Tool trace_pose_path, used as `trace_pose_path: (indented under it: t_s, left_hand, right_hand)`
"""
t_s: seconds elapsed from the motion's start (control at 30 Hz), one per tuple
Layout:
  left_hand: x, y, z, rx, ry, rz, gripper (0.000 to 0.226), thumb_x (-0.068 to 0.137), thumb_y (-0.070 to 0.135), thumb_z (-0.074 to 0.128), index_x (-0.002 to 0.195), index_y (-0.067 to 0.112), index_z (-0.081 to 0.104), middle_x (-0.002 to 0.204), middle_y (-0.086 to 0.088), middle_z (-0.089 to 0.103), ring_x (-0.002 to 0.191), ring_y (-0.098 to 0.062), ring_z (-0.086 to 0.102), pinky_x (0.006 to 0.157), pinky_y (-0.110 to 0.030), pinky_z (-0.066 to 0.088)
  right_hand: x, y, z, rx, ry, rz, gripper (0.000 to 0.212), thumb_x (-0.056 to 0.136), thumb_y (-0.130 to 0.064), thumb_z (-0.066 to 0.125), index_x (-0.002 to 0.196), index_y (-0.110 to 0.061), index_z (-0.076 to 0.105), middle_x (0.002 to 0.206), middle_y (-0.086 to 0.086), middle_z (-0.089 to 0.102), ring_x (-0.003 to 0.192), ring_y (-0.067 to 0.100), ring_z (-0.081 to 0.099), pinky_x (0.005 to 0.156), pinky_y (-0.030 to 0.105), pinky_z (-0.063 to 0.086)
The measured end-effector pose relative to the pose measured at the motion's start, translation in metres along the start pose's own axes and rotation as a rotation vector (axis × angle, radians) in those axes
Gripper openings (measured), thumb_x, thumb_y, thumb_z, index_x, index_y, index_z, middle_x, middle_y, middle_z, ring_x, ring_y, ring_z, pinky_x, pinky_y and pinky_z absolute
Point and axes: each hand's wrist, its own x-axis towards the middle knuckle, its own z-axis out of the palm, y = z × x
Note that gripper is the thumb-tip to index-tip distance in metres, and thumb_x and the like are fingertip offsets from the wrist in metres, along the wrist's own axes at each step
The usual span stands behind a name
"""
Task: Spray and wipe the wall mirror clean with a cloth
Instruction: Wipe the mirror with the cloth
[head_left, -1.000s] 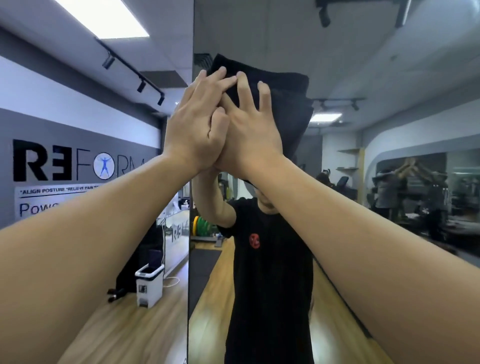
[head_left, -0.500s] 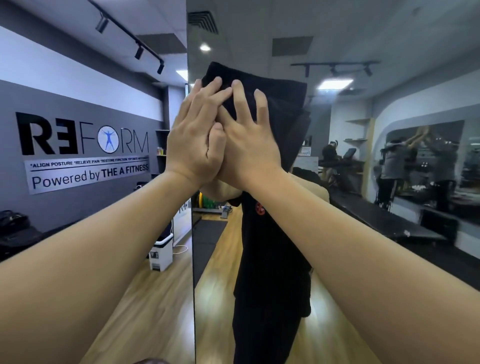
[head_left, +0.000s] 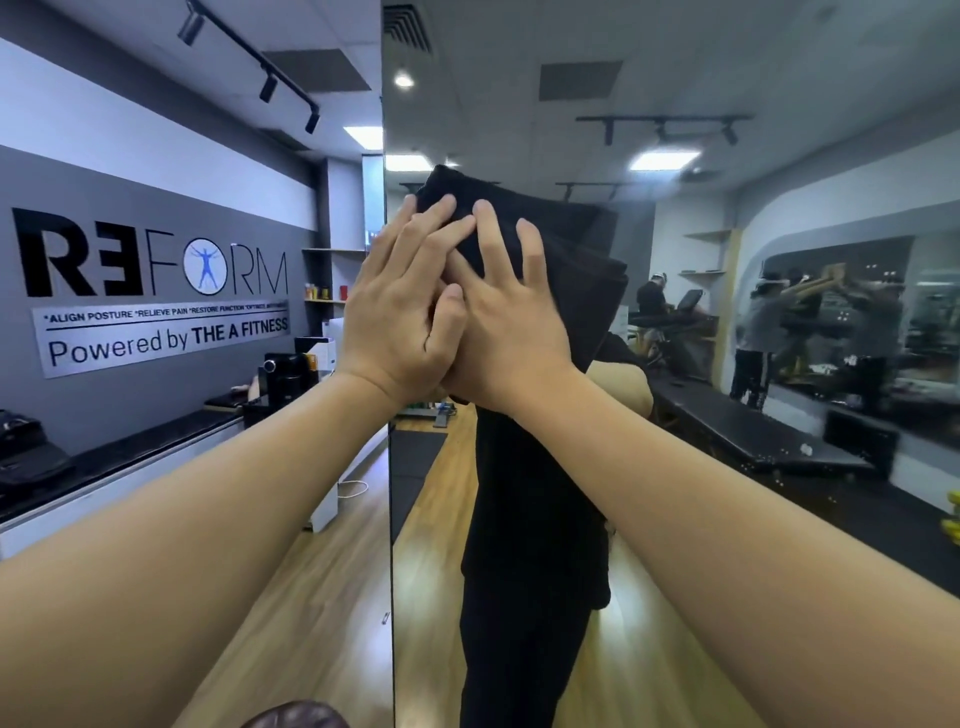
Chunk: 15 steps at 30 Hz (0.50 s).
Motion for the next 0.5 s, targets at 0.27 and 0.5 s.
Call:
trace_pose_path:
  t_s: [0.27,0.5]
  left_hand:
    - [0.018,-0.004,-0.006,-0.048,-0.054,0.038,0.057,0.099,0.040,0.042,0.150,0.018,0.048,0.161,-0.001,0.043,0.155,-0.023,0.028,0.121,-0.055,0.030]
    - [0.055,0.010,0.006,-0.079,-0.065,0.158,0.059,0.102,0.038,0.041,0.157,0.015,0.039,0.165,-0.004,0.036,0.158,-0.022,0.022,0.129,-0.050,0.016]
  right_hand:
    - [0.002,0.021,-0.005,0.034,-0.002,0.011,0.078,0.087,-0.058,0.046,0.157,-0.031,0.026,0.161,-0.004,0.030,0.153,0.037,0.012,0.120,0.056,0.012]
    - [0.001,0.060,-0.013,0.062,0.075,0.117,0.078,0.088,-0.067,0.030,0.157,-0.032,0.031,0.162,-0.004,0.032,0.150,0.039,0.023,0.116,0.057,0.022]
